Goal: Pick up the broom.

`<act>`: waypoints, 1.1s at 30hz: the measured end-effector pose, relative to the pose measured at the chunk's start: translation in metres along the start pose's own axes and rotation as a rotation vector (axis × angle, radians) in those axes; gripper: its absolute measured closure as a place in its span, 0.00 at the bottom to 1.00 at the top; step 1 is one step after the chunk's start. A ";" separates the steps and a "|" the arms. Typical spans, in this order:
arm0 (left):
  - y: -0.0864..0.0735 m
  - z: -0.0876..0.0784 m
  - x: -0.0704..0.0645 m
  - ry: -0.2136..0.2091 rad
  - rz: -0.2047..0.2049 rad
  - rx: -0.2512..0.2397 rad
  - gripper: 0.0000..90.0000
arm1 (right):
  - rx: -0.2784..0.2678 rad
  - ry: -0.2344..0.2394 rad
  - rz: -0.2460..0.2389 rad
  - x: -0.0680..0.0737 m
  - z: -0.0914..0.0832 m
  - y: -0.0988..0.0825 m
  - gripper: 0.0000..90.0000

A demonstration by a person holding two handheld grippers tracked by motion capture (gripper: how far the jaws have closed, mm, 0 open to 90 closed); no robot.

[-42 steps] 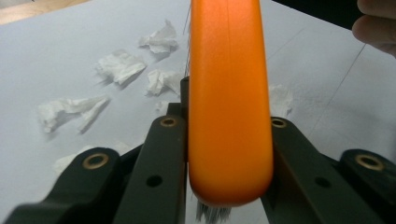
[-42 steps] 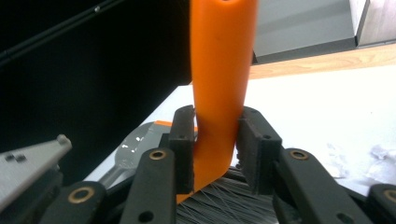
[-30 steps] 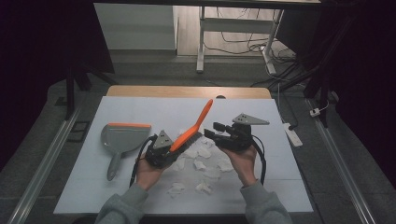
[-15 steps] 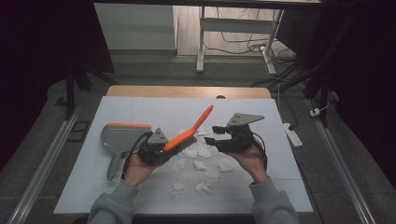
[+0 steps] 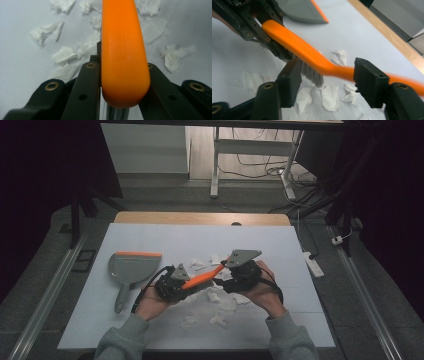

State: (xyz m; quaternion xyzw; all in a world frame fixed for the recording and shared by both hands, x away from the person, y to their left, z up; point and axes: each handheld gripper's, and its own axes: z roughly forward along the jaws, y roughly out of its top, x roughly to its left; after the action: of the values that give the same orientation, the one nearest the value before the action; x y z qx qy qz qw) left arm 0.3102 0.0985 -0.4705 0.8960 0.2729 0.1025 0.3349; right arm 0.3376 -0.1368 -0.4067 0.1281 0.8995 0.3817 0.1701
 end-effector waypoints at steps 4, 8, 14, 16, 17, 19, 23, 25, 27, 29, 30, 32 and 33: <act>0.003 0.003 -0.006 -0.011 0.037 0.036 0.88 | 0.033 0.025 -0.019 0.003 0.004 0.000 0.40; 0.007 0.002 -0.011 -0.028 0.074 0.066 0.88 | 0.078 0.072 -0.085 0.008 0.011 0.001 0.39; 0.010 -0.001 -0.017 -0.027 0.110 0.065 0.88 | 0.145 0.116 -0.181 0.016 0.021 0.001 0.44; 0.011 -0.003 -0.018 -0.033 0.123 0.066 0.88 | 0.154 0.125 -0.183 0.017 0.022 0.001 0.45; 0.012 -0.004 -0.019 -0.036 0.131 0.065 0.88 | 0.169 0.136 -0.188 0.017 0.024 0.000 0.48; 0.013 -0.005 -0.022 -0.043 0.149 0.065 0.88 | 0.191 0.150 -0.194 0.017 0.027 -0.001 0.51; 0.016 -0.007 -0.027 -0.053 0.181 0.067 0.88 | 0.234 0.150 -0.232 0.020 0.032 -0.004 0.62; 0.015 -0.005 -0.026 -0.056 0.179 0.075 0.87 | 0.236 0.162 -0.249 0.021 0.034 -0.005 0.66; 0.014 -0.005 -0.022 -0.077 0.172 0.069 0.87 | 0.236 0.177 -0.259 0.022 0.034 -0.005 0.68; 0.011 -0.005 -0.018 -0.088 0.173 0.052 0.86 | 0.226 0.181 -0.258 0.022 0.034 -0.006 0.69; 0.011 -0.006 -0.017 -0.096 0.170 0.048 0.86 | 0.226 0.181 -0.258 0.022 0.034 -0.006 0.69; 0.010 -0.009 -0.015 -0.087 0.158 0.025 0.84 | 0.218 0.191 -0.256 0.022 0.033 -0.005 0.71; 0.009 -0.010 -0.014 -0.087 0.149 0.013 0.83 | 0.217 0.200 -0.249 0.021 0.032 -0.005 0.71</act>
State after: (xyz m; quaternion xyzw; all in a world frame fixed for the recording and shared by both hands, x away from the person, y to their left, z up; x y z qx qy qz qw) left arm 0.2982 0.0903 -0.4572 0.9197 0.1913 0.0865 0.3319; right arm 0.3306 -0.1125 -0.4356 -0.0055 0.9566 0.2695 0.1109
